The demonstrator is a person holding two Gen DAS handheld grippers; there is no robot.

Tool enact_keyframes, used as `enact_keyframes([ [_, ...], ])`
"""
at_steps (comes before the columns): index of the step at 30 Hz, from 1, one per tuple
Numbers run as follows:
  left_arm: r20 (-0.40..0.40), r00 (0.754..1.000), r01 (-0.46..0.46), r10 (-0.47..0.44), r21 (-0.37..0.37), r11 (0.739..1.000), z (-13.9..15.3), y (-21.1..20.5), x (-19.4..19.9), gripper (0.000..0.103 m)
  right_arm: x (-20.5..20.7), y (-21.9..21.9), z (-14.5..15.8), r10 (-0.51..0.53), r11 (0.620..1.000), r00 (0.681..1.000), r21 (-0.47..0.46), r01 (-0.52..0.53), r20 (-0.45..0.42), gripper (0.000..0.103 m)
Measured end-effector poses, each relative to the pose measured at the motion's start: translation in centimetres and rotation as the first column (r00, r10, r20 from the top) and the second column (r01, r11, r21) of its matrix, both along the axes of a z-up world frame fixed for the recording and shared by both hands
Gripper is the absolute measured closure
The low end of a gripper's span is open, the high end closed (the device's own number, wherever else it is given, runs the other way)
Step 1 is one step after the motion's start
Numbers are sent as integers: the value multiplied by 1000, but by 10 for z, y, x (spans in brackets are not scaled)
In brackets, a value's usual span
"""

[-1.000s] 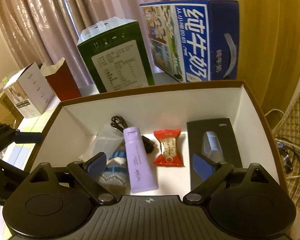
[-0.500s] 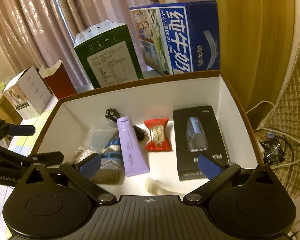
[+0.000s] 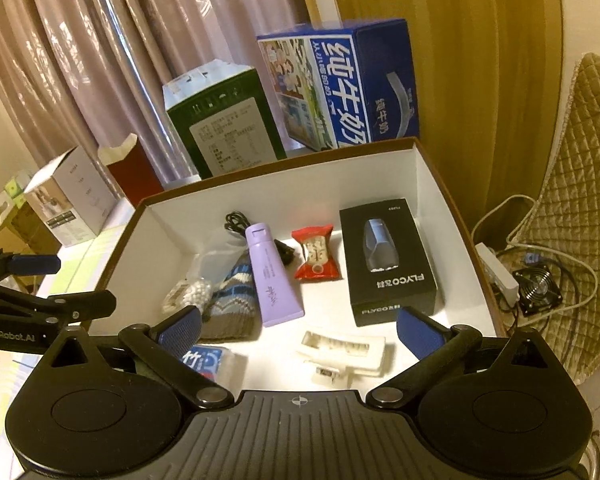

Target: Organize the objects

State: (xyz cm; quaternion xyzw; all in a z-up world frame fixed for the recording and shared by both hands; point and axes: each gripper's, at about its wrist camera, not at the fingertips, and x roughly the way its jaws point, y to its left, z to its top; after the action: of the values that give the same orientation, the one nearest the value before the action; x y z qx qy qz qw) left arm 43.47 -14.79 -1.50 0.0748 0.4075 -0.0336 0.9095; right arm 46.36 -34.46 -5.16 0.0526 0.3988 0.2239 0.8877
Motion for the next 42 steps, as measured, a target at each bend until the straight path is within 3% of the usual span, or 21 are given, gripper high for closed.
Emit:
enact_keyframes([
  [17,78,984,-151,157,-75,986,30,9,-92,1,-56,-17,19,25,999,999,34,-26,22,2],
  [28,66,970,-226,236,-121,966,33,25,-140,1,-90,-23,26,14,1000,1000,25,-14,20,2],
  [33,59,966,-247,254,-105,963,34,33,-159,1,-110,-20,30,-20,999,1000,34,20,5,2],
  [42,29,962,-268,273,-111,957,32,61,-207,1,-158,7,36,0,1000,1000,16,1,-21,2],
])
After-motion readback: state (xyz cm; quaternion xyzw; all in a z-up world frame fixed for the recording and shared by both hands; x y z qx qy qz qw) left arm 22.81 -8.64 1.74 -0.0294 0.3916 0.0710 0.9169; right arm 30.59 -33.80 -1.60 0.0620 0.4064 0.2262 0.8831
